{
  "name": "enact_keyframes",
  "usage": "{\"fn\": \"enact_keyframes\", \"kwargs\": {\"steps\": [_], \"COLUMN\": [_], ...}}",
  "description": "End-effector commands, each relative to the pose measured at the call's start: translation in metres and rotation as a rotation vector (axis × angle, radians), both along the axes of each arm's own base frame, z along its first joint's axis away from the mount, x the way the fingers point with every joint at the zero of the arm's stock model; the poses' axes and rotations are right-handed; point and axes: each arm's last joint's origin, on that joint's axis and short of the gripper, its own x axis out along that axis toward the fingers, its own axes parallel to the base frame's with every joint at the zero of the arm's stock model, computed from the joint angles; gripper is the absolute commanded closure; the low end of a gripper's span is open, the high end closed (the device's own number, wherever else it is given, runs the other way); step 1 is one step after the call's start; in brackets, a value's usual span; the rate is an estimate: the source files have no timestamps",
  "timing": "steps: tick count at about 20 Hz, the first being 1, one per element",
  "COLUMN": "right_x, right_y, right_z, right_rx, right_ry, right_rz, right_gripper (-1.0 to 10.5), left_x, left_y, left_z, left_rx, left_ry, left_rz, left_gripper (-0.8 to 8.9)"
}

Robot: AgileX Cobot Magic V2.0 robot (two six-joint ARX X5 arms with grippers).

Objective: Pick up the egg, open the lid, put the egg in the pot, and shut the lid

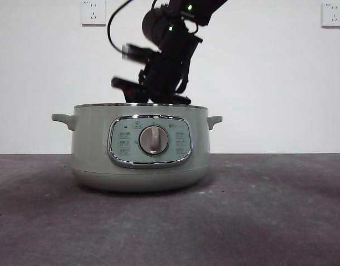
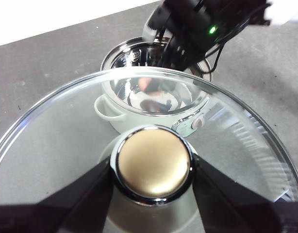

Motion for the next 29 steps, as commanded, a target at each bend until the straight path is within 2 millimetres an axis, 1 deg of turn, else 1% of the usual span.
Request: {"fn": "enact_keyframes", "kwargs": {"steps": [1,7,9,10,11,12,13,14,15,17,19,22,23,25,27,29], "right_x": [0.002,-0.001,0.000,0.000,-0.001,-0.001,-0.001,0.000,0.001,0.002,-0.002,-0.020,-0.026,-0.043,-0.058,-0.071], "right_y": [0.002,-0.001,0.000,0.000,0.000,0.000,0.000,0.000,0.001,0.002,-0.001,-0.014,-0.019,-0.032,-0.047,-0.059], "right_z": [-0.011,-0.021,-0.021,-0.021,-0.021,-0.021,-0.020,-0.017,-0.010,0.016,0.054,0.111,0.126,0.149,0.165,0.181], "right_rx": [-0.033,-0.108,-0.103,-0.102,-0.103,-0.102,-0.100,-0.095,-0.089,-0.067,-0.046,-0.005,0.012,0.007,-0.020,-0.014], "right_ry": [0.012,0.055,0.050,0.051,0.053,0.053,0.053,0.048,0.039,0.009,-0.006,-0.026,-0.048,-0.051,-0.032,-0.047], "right_rz": [0.017,0.024,0.024,0.021,0.021,0.021,0.020,0.020,0.019,0.018,0.011,0.023,0.023,0.027,0.033,0.039], "right_gripper": [9.6,9.6,9.4,9.1,7.9,6.5,5.9,5.6,5.6,5.6,5.6,5.7,5.7,5.7,5.7,5.7], "left_x": [-0.003,-0.003,-0.003,-0.003,-0.004,-0.004,-0.004,-0.004,-0.004,-0.004,-0.004,-0.003,-0.003,-0.001,0.002,0.006], "left_y": [0.001,0.001,0.001,0.001,0.001,0.001,0.001,0.001,0.001,0.001,0.001,0.001,0.001,0.000,-0.001,-0.002], "left_z": [0.007,0.007,0.007,0.007,0.006,0.006,0.006,0.006,0.006,0.006,0.006,0.007,0.007,0.007,0.007,0.009], "left_rx": [-0.020,-0.020,-0.020,-0.020,-0.020,-0.020,-0.020,-0.019,-0.019,-0.018,-0.018,-0.021,-0.021,-0.013,-0.011,-0.020], "left_ry": [-0.060,-0.061,-0.060,-0.059,-0.058,-0.058,-0.058,-0.058,-0.056,-0.052,-0.054,-0.065,-0.067,-0.068,-0.066,-0.076], "left_rz": [-0.003,-0.003,-0.003,-0.003,-0.003,-0.003,-0.003,-0.003,-0.003,-0.004,-0.004,-0.004,-0.004,-0.008,-0.010,-0.021], "left_gripper": [8.20,8.20,8.20,8.20,8.20,8.20,8.20,8.20,8.20,8.20,8.20,8.20,8.20,8.20,8.20,8.20]}}
